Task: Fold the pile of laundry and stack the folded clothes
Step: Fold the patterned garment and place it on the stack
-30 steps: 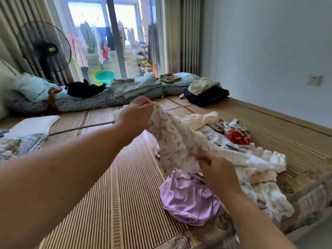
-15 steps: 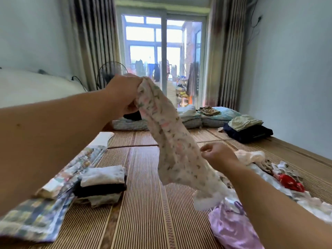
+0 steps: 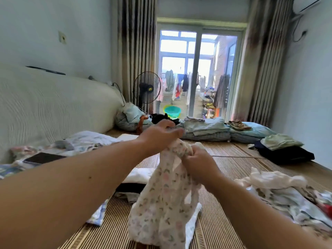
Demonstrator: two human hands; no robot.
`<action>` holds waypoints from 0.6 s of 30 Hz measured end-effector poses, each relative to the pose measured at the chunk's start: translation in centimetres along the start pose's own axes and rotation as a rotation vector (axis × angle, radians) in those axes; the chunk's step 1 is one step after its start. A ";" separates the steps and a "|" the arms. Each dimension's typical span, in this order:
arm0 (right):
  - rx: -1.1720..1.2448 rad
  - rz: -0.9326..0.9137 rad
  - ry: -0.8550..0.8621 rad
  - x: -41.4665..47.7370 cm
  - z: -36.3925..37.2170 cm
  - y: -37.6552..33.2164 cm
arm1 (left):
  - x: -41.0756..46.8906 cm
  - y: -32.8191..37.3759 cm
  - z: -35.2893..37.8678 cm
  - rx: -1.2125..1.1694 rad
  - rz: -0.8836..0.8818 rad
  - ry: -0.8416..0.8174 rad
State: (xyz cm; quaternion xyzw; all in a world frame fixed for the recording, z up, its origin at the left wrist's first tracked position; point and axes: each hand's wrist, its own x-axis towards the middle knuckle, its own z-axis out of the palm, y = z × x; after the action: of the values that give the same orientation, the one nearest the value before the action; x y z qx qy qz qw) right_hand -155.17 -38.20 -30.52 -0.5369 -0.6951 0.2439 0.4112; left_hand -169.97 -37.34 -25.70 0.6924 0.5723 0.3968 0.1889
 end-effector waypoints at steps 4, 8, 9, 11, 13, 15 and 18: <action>-0.007 -0.096 -0.068 0.9 -2.2 -2.3 | -1.9 0.2 -0.5 0.190 0.306 -0.200; -0.073 -0.181 -0.128 0.9 -4.4 -3.7 | -1.8 1.2 -0.1 0.451 0.470 -0.047; -0.097 -0.201 -0.133 0.9 -4.8 -3.8 | -1.8 1.7 -0.2 0.526 0.495 0.029; -0.185 -0.218 -0.124 0.9 -5.6 -3.8 | -1.6 2.6 -0.5 0.558 0.491 0.104; -0.334 -0.219 -0.119 0.9 -6.4 -3.3 | -1.5 3.2 -1.1 0.406 0.437 0.050; -0.454 -0.217 -0.097 0.8 -7.4 -2.4 | -1.4 3.5 -1.7 0.329 0.416 -0.010; -0.530 -0.166 0.009 0.9 -9.3 -0.6 | -1.3 3.5 -2.9 0.374 0.408 -0.006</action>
State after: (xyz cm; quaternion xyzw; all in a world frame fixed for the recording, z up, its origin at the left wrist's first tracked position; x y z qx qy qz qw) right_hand -147.79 -38.50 -24.77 -0.5682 -0.7743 0.0167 0.2782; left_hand -170.02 -40.10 -21.83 0.8173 0.4838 0.3119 -0.0242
